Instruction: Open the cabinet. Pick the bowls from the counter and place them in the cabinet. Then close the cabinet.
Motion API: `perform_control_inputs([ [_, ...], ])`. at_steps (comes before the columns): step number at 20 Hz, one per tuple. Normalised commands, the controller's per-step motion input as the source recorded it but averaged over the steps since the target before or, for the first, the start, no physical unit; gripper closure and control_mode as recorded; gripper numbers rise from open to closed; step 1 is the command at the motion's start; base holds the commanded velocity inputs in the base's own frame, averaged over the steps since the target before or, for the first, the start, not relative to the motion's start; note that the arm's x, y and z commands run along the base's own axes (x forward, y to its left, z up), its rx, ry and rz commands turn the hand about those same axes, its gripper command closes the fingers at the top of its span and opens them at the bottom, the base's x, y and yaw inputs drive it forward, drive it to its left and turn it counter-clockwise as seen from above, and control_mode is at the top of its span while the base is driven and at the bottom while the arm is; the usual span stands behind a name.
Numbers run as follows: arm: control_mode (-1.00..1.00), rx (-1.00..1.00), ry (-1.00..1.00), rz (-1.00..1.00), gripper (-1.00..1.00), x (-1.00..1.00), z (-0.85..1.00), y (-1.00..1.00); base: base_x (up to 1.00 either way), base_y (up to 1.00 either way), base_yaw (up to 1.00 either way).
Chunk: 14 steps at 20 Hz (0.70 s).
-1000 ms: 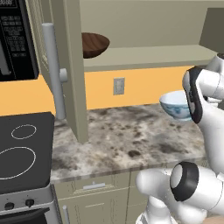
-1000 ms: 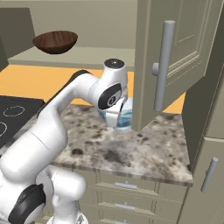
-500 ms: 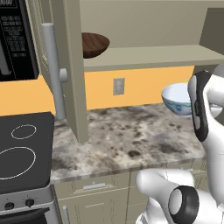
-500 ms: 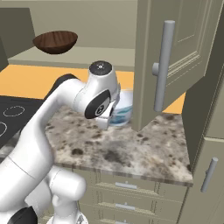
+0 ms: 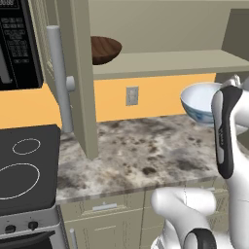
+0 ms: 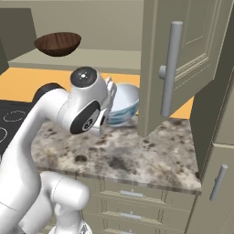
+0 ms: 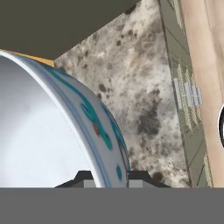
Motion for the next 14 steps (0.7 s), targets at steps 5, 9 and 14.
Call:
perform_control_inputs([
  [5, -1.00, 0.00, -0.12, -0.04, 1.00, -0.28, 0.33, 0.16, 0.00, 0.00, 0.00],
  [9, -1.00, 0.00, -0.12, -0.03, 1.00, -0.22, 0.37, 0.07, 0.00, 0.00, 0.00],
  [14, -1.00, 0.00, -0.10, -0.03, 1.00, -0.18, 0.40, 0.00, 0.00, 0.00, 0.00],
])
